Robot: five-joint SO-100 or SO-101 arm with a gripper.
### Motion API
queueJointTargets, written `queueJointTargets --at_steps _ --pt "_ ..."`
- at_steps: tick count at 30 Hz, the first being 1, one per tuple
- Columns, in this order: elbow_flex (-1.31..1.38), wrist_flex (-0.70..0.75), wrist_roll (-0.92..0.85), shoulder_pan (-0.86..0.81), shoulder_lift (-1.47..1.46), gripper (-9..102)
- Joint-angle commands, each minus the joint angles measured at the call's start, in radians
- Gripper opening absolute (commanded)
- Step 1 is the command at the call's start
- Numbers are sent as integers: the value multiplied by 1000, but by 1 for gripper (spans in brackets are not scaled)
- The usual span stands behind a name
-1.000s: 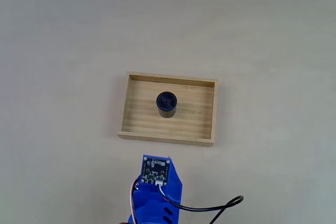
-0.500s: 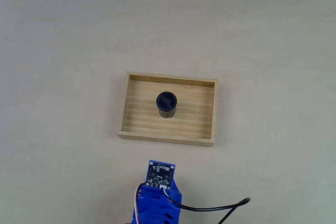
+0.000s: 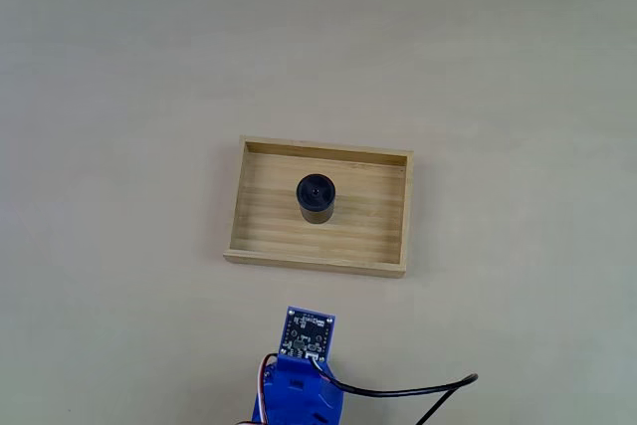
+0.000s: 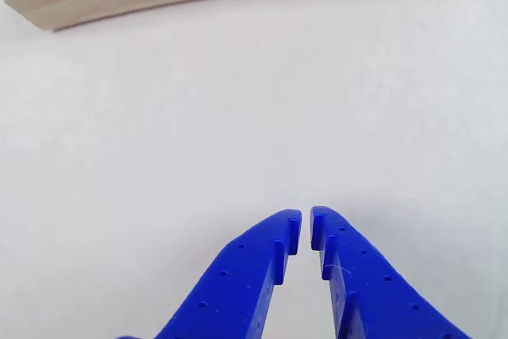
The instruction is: Place the black cylinder in the wooden box then return to rest.
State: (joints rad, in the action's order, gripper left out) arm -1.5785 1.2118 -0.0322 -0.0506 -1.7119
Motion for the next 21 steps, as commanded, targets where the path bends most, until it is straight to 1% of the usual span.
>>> queueJointTargets --at_steps 1,7,21 --pt "-31 75 -6 18 -12 -1" --pt "-31 147 -6 32 -12 -1" --pt "-32 149 -14 40 -12 0"
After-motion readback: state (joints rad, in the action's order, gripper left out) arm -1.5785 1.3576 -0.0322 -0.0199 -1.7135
